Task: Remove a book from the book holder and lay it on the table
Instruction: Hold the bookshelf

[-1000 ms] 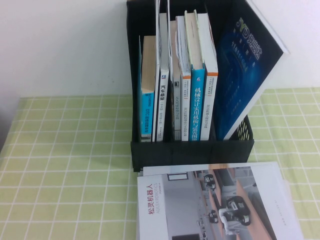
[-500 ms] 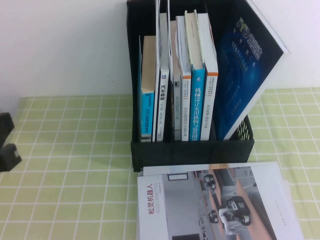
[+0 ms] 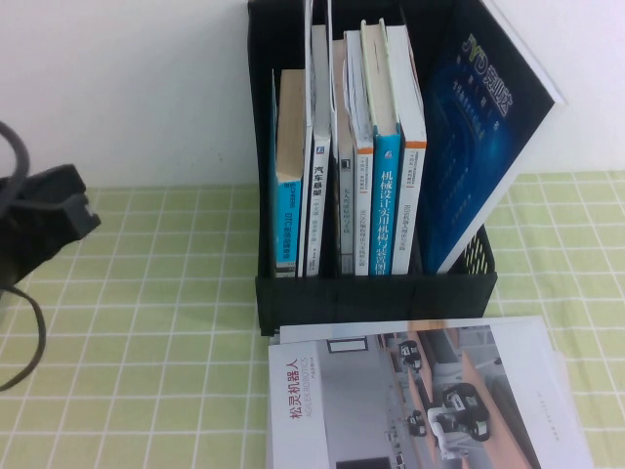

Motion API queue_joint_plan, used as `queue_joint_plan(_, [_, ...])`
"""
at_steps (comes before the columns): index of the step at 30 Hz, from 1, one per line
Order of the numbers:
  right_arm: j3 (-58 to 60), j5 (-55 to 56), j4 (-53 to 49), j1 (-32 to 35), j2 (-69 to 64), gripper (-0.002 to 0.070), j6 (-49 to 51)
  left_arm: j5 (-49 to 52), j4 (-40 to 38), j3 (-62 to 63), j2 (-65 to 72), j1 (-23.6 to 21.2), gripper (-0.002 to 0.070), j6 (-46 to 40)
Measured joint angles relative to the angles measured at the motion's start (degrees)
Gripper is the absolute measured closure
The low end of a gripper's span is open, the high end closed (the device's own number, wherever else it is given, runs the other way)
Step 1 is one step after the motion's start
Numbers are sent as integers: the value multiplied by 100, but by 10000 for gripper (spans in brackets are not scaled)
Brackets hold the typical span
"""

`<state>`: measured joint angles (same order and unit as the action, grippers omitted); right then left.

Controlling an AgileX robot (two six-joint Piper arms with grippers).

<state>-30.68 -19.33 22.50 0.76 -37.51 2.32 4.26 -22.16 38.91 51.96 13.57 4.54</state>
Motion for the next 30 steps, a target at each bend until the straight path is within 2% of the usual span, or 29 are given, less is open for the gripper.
queue_joint_plan(4, [20,167,1235,0,-279,678,-1301,-157,359,281,315,528,676,-692])
queue_joint_plan(9, [20,31,3433,-110,-783,678,-3952,56,598,1126,1070,1307,676,-1458])
queue_joint_plan(12, [20,-209,5056,-119,-1101,667,-5725,504,667,1849,1630,1566,676,-1987])
queue_joint_plan(16, [20,-321,6621,-119,-1430,624,-7408,1274,516,2908,2369,1658,676,-2649])
queue_joint_plan(19, [20,-321,7281,-119,-1595,579,-8295,1905,-273,3598,2857,1658,676,-3627])
queue_joint_plan(24, [20,-499,7496,-119,-1906,531,-9076,2761,-2065,4396,3502,1556,676,-5345])
queue_joint_plan(27, [7,-796,7503,-119,-2186,507,-9217,2713,-2712,4674,3793,1544,676,-5735])
queue_joint_plan(30, [-142,-1043,7503,-119,-2489,449,-9258,2646,-3431,4830,4009,1544,676,-6111])
